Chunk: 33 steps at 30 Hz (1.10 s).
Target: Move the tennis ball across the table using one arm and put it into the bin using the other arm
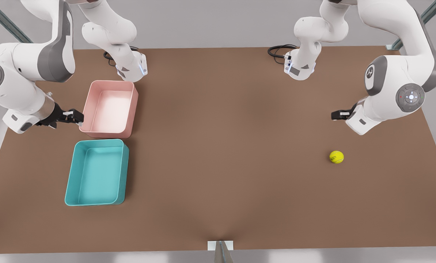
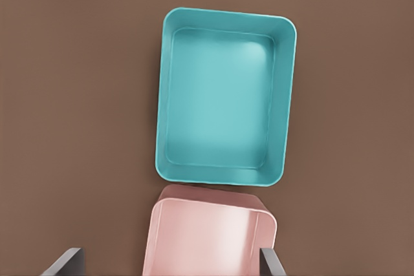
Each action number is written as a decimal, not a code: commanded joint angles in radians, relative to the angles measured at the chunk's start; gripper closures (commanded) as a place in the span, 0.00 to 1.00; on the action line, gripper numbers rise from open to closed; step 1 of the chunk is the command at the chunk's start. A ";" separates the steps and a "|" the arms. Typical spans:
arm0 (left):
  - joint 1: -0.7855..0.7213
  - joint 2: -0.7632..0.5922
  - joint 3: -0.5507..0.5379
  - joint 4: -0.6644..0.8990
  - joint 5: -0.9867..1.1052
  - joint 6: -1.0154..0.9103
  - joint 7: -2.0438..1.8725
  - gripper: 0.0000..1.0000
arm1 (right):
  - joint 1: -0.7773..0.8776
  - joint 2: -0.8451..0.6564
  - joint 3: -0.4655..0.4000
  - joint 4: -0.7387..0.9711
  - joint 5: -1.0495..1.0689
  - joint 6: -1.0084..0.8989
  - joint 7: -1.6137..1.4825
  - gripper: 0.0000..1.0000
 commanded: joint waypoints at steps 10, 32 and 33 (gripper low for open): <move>0.233 0.269 0.020 -0.041 -0.003 0.617 1.734 0.79 | -0.020 0.024 -0.001 -0.001 0.022 0.037 -0.044 0.00; 0.349 0.433 -0.001 -0.283 0.120 0.910 2.304 0.79 | -0.037 0.047 -0.001 -0.019 0.039 0.054 -0.078 0.00; 0.351 0.439 0.002 -0.294 0.120 0.910 2.294 0.79 | -0.037 0.047 -0.001 -0.019 0.039 0.054 -0.079 0.00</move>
